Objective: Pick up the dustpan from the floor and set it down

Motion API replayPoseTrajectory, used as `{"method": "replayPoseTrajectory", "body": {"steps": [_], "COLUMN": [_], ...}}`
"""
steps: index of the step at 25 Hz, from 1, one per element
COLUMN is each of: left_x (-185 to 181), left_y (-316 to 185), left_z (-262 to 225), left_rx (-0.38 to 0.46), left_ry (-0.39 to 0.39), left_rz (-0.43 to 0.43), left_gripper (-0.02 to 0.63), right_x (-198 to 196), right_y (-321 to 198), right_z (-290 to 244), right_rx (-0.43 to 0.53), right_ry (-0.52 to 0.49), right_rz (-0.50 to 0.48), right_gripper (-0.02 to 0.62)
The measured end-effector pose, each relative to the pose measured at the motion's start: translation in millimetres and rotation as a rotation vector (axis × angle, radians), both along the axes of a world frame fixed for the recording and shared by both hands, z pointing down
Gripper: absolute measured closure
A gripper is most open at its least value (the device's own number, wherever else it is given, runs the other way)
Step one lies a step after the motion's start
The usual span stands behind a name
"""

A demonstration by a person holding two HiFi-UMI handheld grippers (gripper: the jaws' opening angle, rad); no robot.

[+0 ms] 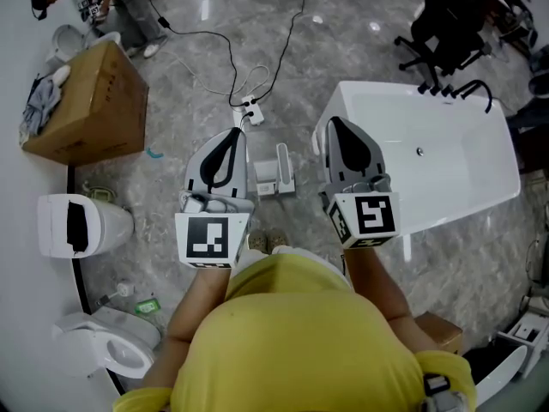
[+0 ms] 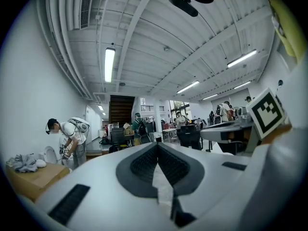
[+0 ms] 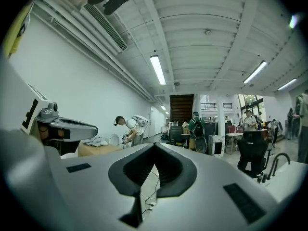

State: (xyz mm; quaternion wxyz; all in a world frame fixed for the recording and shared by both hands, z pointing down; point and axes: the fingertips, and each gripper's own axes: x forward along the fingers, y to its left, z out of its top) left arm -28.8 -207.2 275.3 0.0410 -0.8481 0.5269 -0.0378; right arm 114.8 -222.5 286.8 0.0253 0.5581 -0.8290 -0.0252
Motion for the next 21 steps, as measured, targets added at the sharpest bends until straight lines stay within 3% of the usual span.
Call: {"method": "replayPoseTrajectory", "body": {"steps": [21], "left_x": [26.3], "left_y": [0.9], "left_z": [14.3], "left_rx": [0.010], "left_ry": [0.014], "left_rz": [-0.003], "left_gripper": [0.607], "right_x": [25.7], "right_y": [-2.7], "right_z": [31.4], "right_rx": [-0.063], "right_ry": [-0.011], "right_rz": [-0.023], "right_gripper": [0.584]}}
